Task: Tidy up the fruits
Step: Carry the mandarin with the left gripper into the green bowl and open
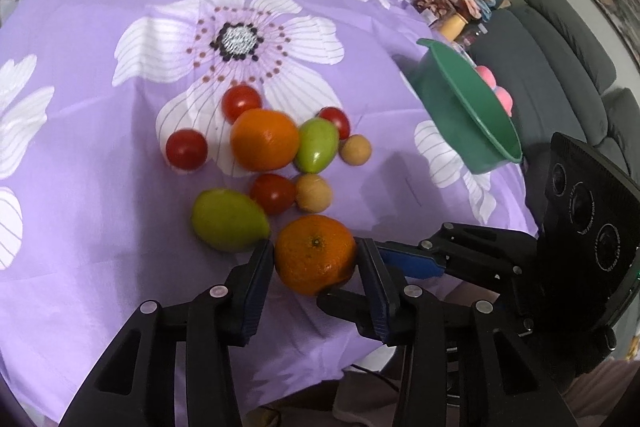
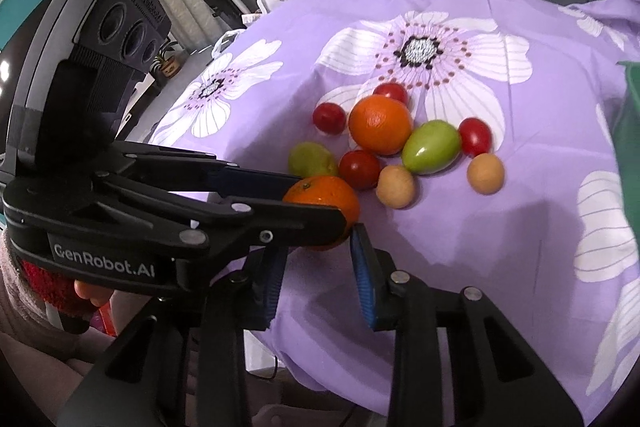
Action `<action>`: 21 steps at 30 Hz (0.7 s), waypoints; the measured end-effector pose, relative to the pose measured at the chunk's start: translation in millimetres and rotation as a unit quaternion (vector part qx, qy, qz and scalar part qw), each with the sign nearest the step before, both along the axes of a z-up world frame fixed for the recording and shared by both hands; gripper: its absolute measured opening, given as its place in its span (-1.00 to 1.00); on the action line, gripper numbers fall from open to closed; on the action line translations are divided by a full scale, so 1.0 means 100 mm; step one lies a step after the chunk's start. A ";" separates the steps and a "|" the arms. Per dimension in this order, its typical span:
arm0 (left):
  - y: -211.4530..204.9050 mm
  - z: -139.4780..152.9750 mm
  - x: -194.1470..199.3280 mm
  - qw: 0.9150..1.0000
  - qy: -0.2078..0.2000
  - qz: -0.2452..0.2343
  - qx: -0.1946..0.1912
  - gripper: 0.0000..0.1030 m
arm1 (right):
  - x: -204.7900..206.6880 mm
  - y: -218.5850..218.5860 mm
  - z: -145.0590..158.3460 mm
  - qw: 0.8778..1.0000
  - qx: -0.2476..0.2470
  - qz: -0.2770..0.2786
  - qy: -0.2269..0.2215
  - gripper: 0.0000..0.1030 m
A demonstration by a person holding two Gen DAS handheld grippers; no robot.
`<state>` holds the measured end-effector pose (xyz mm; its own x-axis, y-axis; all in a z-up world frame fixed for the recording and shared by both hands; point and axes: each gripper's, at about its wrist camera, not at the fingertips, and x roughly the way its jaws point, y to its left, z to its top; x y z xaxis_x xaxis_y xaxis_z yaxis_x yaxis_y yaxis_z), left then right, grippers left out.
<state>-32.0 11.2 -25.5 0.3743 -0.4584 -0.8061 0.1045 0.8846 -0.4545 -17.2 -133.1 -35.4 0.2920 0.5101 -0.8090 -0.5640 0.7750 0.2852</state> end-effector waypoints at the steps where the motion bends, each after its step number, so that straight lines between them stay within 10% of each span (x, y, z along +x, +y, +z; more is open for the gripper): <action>1: -0.01 0.03 0.01 1.000 -0.003 -0.001 0.000 -0.16 | 0.00 -0.01 0.02 1.000 0.002 -0.003 -0.003 -0.37; 21: -0.62 0.56 0.41 0.993 -0.077 -0.069 0.050 -0.16 | 0.07 -0.52 0.51 0.993 0.030 -0.066 -0.095 -0.37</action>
